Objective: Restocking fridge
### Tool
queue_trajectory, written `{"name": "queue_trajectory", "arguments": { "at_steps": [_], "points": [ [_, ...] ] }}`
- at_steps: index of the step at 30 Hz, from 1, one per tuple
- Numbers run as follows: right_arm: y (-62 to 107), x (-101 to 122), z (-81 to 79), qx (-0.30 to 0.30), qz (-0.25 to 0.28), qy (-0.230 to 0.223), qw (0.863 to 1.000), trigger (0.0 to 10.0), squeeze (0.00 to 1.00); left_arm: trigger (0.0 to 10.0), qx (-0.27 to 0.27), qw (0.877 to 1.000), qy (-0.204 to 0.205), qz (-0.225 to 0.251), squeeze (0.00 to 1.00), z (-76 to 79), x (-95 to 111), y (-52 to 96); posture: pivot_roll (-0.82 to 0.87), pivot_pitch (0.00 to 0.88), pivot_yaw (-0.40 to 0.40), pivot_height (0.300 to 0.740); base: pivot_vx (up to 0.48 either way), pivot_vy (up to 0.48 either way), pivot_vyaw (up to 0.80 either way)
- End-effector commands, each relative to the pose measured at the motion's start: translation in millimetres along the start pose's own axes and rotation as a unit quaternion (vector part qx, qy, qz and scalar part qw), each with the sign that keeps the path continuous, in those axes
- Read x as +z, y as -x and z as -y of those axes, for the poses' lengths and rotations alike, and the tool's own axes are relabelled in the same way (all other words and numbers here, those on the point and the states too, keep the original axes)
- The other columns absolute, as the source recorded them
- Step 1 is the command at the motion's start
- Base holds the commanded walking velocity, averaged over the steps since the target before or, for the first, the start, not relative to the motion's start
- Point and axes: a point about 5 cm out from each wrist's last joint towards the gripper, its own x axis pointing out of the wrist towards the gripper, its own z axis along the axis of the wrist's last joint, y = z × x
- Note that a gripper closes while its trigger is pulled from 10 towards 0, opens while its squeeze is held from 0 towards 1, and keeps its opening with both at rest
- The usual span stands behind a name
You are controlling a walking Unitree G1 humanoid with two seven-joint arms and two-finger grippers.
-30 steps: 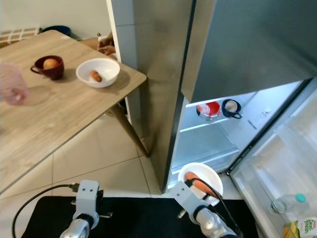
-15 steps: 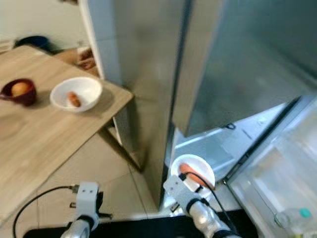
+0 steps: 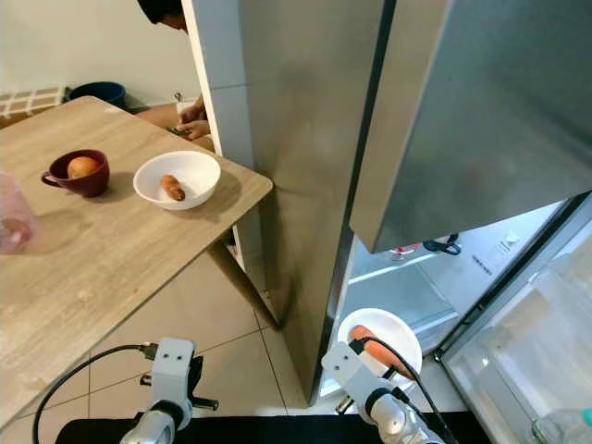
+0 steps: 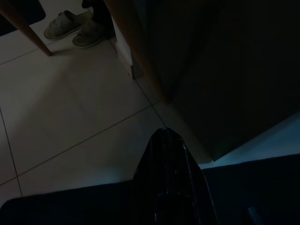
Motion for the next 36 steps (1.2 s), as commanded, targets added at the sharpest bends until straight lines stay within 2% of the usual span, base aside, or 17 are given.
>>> {"name": "queue_trajectory", "arguments": {
  "at_steps": [1, 7, 16, 25, 31, 36],
  "points": [
    [0.8, -1.2, 0.8, -0.001, 0.000, 0.001, 1.000, 10.0, 0.00, 10.0, -0.007, 1.000, -0.005, -0.011, 0.00, 1.7, -4.8, 2.4, -0.07, 0.101, -0.045, 0.740, 0.000, 0.000, 0.00],
    [1.3, -2.1, 1.0, 0.000, -0.001, 0.002, 1.000, 10.0, 0.00, 10.0, -0.008, 1.000, 0.000, -0.012, 0.00, 3.2, -5.9, 2.9, -0.07, 0.105, -0.048, 0.740, 0.000, 0.000, 0.00],
    [0.7, -0.4, -0.2, 0.009, 0.003, 0.022, 1.000, 10.0, 0.00, 10.0, -0.008, 1.000, 0.002, -0.012, 0.00, 4.0, -6.4, 3.6, -0.07, 0.108, -0.049, 0.740, 0.000, -0.325, 0.00],
    [0.9, -1.0, -1.3, 0.009, 0.002, 0.020, 1.000, 10.0, 0.00, 10.0, -0.008, 1.000, 0.003, -0.009, 0.00, 3.8, -5.9, 3.6, -0.07, 0.109, -0.051, 0.740, 0.000, -0.331, 0.77],
    [1.0, -0.9, 0.2, 0.005, 0.002, 0.006, 1.000, 10.0, 0.00, 10.0, -0.005, 1.000, 0.005, -0.009, 0.00, 3.5, -6.1, 4.0, -0.06, 0.110, -0.052, 0.740, 0.000, -0.326, 0.00],
    [0.6, -0.4, 0.6, 0.006, 0.002, 0.006, 1.000, 10.0, 0.00, 10.0, 0.002, 1.000, 0.015, -0.009, 0.00, 2.2, -6.7, 4.5, -0.06, 0.111, -0.054, 0.740, 0.000, 0.000, 0.00]
  ]
}}
